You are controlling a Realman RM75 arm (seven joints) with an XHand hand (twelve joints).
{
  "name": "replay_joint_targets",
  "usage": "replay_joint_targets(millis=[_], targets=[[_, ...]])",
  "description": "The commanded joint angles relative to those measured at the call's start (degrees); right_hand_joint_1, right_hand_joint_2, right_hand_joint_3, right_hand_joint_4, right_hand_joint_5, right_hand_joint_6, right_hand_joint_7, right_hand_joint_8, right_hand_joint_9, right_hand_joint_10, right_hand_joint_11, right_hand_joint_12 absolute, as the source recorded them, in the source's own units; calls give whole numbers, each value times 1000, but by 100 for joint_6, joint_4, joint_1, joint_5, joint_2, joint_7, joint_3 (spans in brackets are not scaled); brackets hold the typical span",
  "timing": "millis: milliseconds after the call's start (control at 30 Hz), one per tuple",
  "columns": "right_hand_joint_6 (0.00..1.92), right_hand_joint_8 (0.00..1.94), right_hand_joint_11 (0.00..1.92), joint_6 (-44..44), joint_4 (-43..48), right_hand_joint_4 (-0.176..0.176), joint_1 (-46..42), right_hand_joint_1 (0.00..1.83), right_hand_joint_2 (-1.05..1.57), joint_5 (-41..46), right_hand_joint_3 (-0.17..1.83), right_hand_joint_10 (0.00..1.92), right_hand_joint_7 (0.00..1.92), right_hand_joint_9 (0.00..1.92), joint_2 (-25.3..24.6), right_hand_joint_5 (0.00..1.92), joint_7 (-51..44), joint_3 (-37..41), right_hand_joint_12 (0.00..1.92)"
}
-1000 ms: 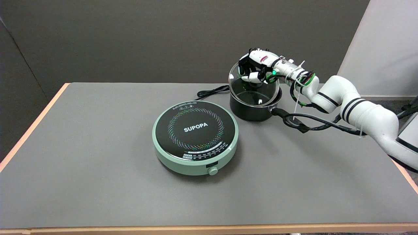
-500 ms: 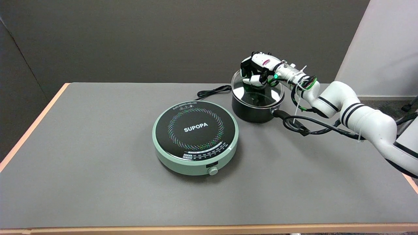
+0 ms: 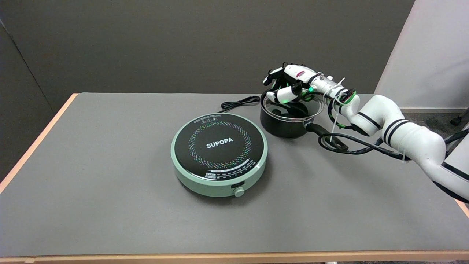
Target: Place the pot lid onto the pot.
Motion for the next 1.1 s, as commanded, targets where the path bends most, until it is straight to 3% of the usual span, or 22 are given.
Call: replay_joint_targets(millis=[33, 167, 367, 567, 633, 900, 967, 1100], targets=[[333, 309, 582, 67, 33, 176, -59, 602, 670, 2, 827, 645, 800, 810, 19, 629, 67, 73, 1533], [308, 292, 608, 45, 33, 176, -56, 572, 652, 2, 849, 610, 774, 790, 19, 602, 67, 125, 1412], [148, 169, 477, -233, -28, 140, -91, 294, 478, 440, 886, 308, 447, 536, 31, 295, 67, 378, 898], [125, 140, 344, -531, -251, 129, -140, 286, 415, 956, 887, 226, 288, 382, 186, 173, 22, 384, 627], [152, 200, 275, -549, -291, 127, -152, 235, 417, 968, 942, 333, 248, 305, 225, 155, 19, 389, 621], [167, 197, 229, -488, -251, 125, -455, 279, 426, 968, 944, 334, 229, 272, 493, 141, 19, 573, 601], [132, 136, 254, -459, -272, 122, -614, 362, 402, 968, 892, 216, 258, 326, 593, 177, 11, 724, 545], [141, 139, 257, -392, -460, 112, -899, 505, 435, 968, 924, 213, 290, 341, 847, 242, 11, 880, 541]])
